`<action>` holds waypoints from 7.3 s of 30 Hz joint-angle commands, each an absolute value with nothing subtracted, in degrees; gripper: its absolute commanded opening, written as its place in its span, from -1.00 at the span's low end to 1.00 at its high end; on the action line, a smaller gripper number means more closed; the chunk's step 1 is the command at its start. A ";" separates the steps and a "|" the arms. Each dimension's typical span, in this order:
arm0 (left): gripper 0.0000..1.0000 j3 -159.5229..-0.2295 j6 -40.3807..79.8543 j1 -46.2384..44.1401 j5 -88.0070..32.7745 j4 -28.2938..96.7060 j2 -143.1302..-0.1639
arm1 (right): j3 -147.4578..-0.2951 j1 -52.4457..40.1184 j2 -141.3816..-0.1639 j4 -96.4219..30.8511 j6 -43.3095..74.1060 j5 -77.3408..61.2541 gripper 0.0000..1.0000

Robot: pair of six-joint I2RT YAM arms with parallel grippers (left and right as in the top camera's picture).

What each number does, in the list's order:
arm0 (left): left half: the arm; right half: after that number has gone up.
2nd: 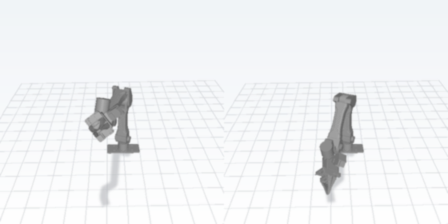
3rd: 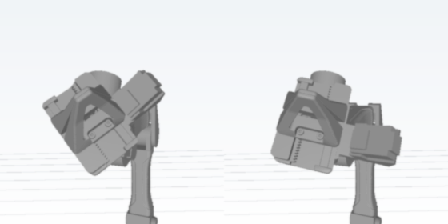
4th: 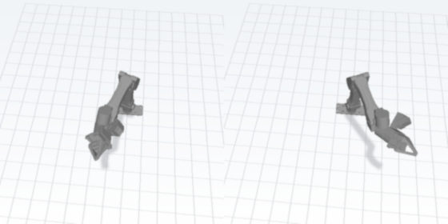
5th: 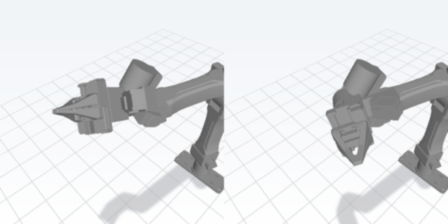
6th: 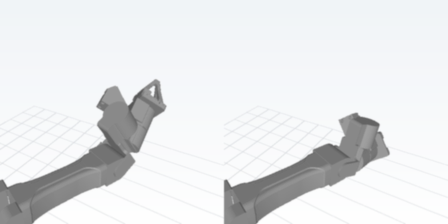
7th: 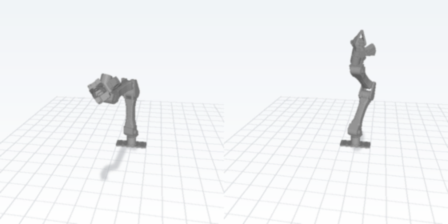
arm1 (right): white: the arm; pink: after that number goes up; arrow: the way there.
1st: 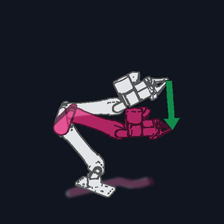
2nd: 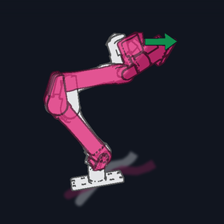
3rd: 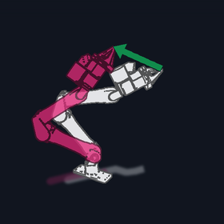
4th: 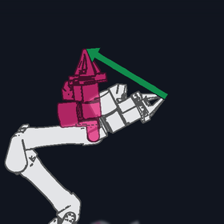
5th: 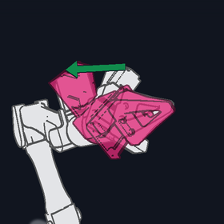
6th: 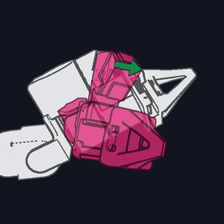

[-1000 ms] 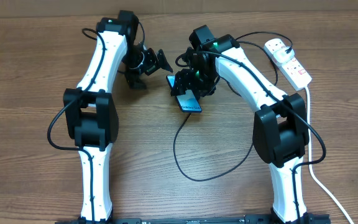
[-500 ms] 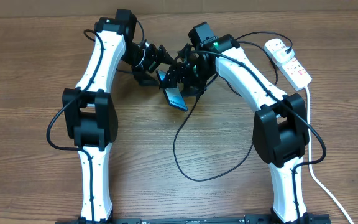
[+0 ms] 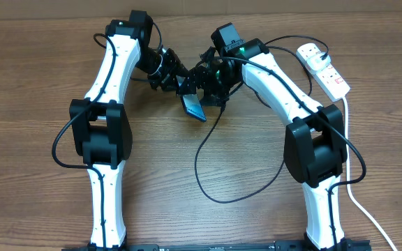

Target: Plug charger to phone and switch on socket

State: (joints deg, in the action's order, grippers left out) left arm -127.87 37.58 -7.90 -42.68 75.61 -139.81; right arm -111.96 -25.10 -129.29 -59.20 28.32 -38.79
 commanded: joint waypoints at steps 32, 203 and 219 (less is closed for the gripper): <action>-0.92 -129.16 32.91 0.69 -63.37 84.23 -139.72 | -113.34 -7.07 -128.27 -72.69 23.38 -52.49 1.00; 0.99 -85.49 23.35 -6.02 -3.88 94.26 -41.74 | -84.71 -54.41 -61.30 -90.52 51.20 16.62 1.00; 0.99 -85.49 23.35 -6.02 -3.86 94.26 -41.74 | -84.71 -54.41 -61.21 -91.13 50.81 12.34 1.00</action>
